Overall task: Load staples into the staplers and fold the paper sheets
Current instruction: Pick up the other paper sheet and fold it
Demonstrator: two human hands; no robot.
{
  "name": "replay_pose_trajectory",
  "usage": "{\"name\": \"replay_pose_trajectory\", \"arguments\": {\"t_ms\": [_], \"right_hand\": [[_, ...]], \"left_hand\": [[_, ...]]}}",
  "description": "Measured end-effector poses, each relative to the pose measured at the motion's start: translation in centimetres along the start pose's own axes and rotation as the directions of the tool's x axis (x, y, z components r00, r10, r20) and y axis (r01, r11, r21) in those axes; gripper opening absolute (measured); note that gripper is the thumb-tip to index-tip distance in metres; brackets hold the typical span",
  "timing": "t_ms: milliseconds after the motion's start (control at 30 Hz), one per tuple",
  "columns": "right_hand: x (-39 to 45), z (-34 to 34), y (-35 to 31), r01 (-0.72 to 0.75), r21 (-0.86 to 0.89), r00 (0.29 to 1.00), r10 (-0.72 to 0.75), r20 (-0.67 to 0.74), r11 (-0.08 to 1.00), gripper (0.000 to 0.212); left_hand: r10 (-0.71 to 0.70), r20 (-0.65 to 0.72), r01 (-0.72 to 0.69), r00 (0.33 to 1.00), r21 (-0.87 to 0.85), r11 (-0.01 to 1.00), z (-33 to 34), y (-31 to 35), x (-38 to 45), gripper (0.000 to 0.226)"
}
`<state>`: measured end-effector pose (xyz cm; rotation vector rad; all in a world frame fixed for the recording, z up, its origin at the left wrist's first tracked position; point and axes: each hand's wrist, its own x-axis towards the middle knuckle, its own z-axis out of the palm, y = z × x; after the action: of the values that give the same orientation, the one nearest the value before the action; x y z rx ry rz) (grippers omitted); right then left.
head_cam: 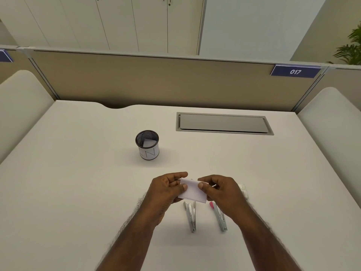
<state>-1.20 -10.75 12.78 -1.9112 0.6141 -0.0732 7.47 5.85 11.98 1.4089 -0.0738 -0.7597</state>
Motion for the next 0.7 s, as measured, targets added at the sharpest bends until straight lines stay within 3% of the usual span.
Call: {"name": "replay_pose_trajectory", "arguments": {"t_ms": [400, 700], "right_hand": [[-0.20, -0.18, -0.22, -0.085, 0.162, 0.995, 0.075, 0.066, 0.983, 0.007], [-0.55, -0.21, -0.28, -0.100, 0.203, 0.994, 0.090, 0.057, 0.974, 0.005]], "left_hand": [[-0.026, 0.047, 0.024, 0.999, 0.043, 0.999, -0.25, -0.05, -0.23, 0.024], [0.019, -0.043, -0.013, 0.999, 0.139, 0.990, 0.38, -0.34, 0.22, 0.009]]}}
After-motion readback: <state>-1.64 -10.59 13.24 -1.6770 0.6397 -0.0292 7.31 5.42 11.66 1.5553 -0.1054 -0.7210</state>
